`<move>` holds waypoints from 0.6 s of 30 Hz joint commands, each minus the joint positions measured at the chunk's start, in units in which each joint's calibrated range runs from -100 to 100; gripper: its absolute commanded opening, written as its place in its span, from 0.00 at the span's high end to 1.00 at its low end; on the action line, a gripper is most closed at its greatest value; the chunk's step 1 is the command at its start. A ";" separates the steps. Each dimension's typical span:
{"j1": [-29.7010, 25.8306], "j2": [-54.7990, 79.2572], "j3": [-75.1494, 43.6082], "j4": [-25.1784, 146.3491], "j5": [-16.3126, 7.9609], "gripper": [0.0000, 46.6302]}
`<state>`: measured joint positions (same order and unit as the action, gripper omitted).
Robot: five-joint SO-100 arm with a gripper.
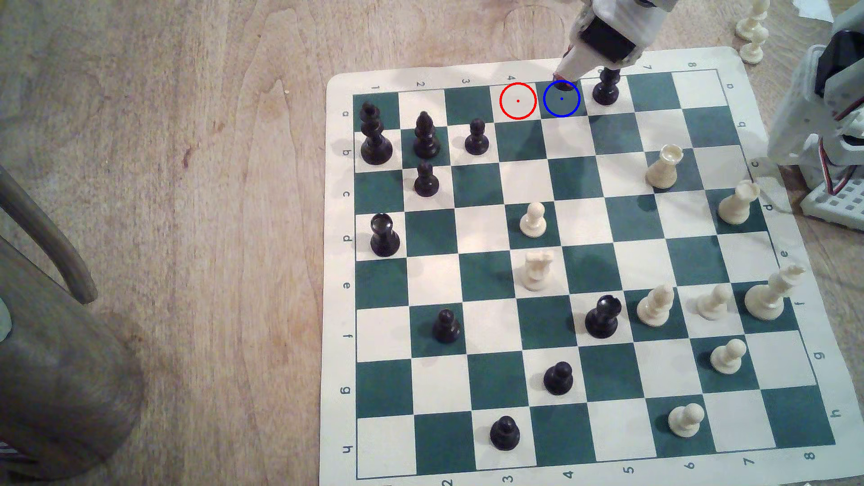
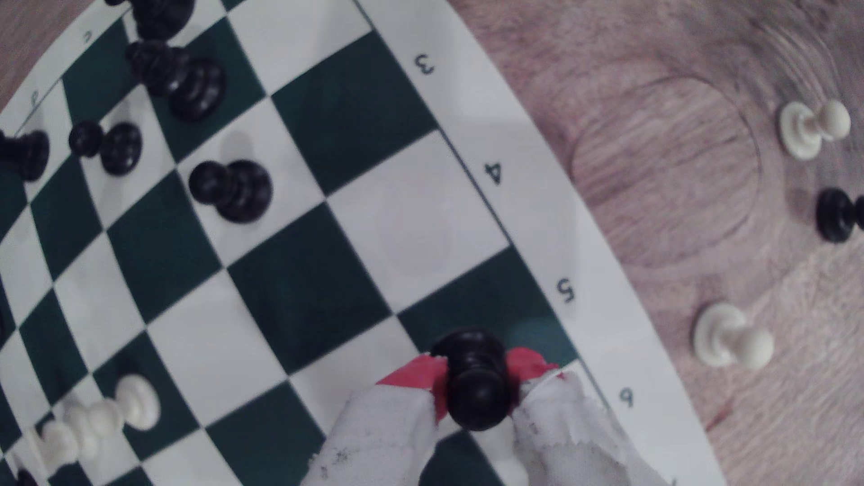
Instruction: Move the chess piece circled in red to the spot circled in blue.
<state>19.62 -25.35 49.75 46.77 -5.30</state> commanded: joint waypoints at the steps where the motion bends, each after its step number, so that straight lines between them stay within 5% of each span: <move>1: 0.84 1.66 -1.07 -0.99 0.39 1.00; 18: 1.15 12.61 -6.05 -5.74 0.00 0.99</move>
<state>20.80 -12.78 47.40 41.75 -4.96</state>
